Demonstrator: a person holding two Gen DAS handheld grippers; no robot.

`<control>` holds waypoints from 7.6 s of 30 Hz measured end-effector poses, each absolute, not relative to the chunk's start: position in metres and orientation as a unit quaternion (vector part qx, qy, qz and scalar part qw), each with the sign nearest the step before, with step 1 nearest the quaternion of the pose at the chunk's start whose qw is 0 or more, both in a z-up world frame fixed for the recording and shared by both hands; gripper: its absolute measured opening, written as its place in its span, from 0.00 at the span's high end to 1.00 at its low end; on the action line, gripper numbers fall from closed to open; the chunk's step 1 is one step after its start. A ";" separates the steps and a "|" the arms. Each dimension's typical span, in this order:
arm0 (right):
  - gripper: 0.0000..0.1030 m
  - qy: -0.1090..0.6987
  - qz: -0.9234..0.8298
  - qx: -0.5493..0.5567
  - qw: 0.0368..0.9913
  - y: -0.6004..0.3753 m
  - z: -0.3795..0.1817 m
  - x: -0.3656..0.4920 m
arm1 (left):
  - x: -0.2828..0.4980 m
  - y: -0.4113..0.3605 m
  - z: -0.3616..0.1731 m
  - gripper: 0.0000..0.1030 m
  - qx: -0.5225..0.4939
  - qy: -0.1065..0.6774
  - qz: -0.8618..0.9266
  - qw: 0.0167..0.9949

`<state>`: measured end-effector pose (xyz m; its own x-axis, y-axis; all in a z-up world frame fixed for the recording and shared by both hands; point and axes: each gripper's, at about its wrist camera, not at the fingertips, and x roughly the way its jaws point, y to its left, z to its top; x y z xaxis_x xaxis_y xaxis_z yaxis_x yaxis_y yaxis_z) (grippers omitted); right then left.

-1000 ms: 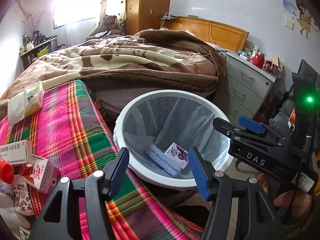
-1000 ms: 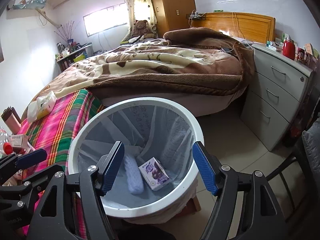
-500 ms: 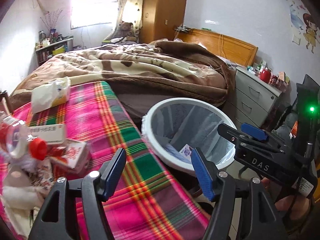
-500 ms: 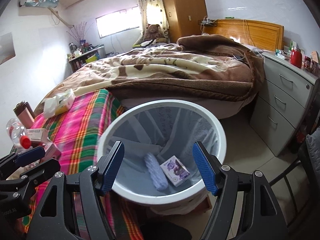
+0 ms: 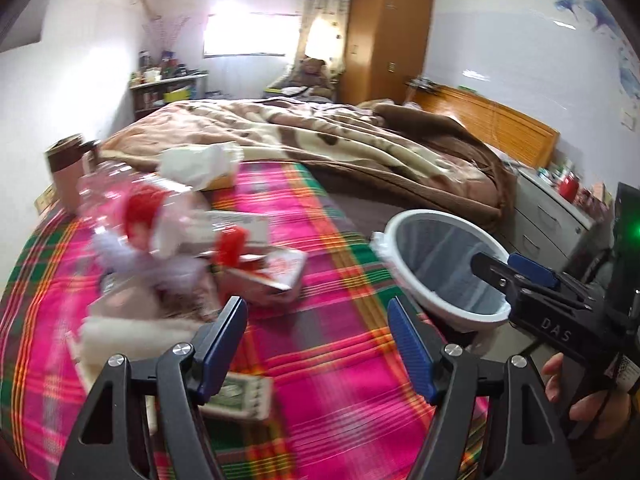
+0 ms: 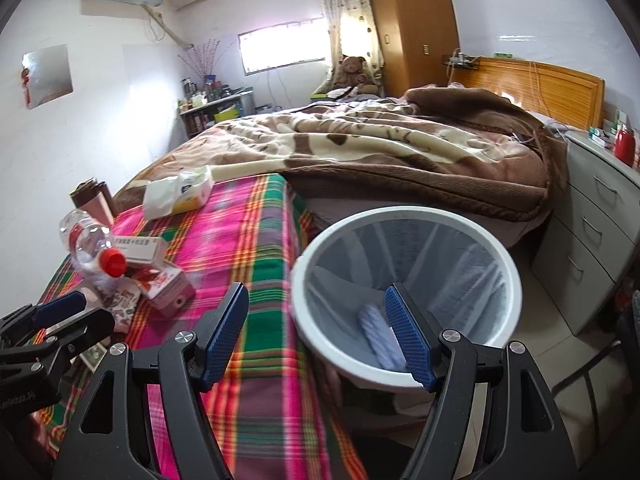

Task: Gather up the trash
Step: 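Move both open tools back over the remaining trash on the bed, then grasp the white paper bag with the left tool while the right tool grasps the green medicine box, then lift the paper bag and green box and carry them toward the wastebasket, then open the right tool over the wastebasket while the left tool releases the paper bag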

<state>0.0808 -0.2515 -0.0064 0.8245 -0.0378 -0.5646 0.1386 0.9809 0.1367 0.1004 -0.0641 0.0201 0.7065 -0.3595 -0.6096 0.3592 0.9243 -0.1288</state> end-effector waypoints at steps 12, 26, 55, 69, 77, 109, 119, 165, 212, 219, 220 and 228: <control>0.30 0.302 0.030 0.069 0.950 -0.192 -0.015 0.093 | 0.091 0.013 0.007 0.22 -0.025 0.337 -0.094 0.936; 0.30 0.352 0.126 0.037 0.927 -0.133 -0.037 0.101 | 0.099 0.070 -0.037 0.21 -0.076 0.402 -0.062 0.910; 0.32 0.396 0.215 -0.027 0.892 -0.081 -0.052 0.097 | 0.105 0.101 -0.052 0.21 -0.082 0.436 -0.073 0.893; 0.54 0.389 0.162 0.019 0.906 -0.111 -0.053 0.100 | 0.106 0.068 -0.054 0.21 -0.071 0.437 -0.108 0.890; 0.56 0.383 0.131 0.046 0.913 -0.128 -0.052 0.099 | 0.111 0.056 -0.058 0.21 -0.020 0.437 -0.074 0.896; 0.64 0.332 0.099 0.063 0.936 -0.151 -0.042 0.068 | 0.074 0.074 -0.037 0.63 -0.038 0.388 -0.057 0.919; 0.65 0.308 0.091 0.075 0.944 -0.158 -0.034 0.064 | 0.057 0.078 -0.017 0.68 -0.039 0.359 -0.057 0.931; 0.65 0.307 0.096 0.103 0.941 -0.170 -0.033 0.059 | 0.032 0.072 -0.047 0.57 -0.027 0.394 -0.053 0.917; 0.65 0.262 -0.103 0.125 0.951 -0.319 -0.004 0.065 | 0.108 -0.176 0.023 0.56 0.051 0.318 -0.297 0.899; 0.65 0.284 -0.119 0.119 0.944 -0.334 -0.014 0.072 | 0.118 -0.201 0.016 0.55 0.057 0.334 -0.300 0.892; 0.64 0.288 -0.123 0.119 0.942 -0.337 -0.016 0.073 | 0.119 -0.203 0.015 0.54 0.056 0.335 -0.302 0.891; 0.64 0.306 -0.138 0.109 0.936 -0.346 -0.021 0.079 | 0.125 -0.220 0.008 0.38 0.065 0.344 -0.301 0.887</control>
<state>0.0785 -0.3456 -0.0210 0.7752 -0.1919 -0.6019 0.3245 0.9384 0.1188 0.1250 -0.2199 0.0084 0.5814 -0.4896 -0.6499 0.5787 0.8103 -0.0927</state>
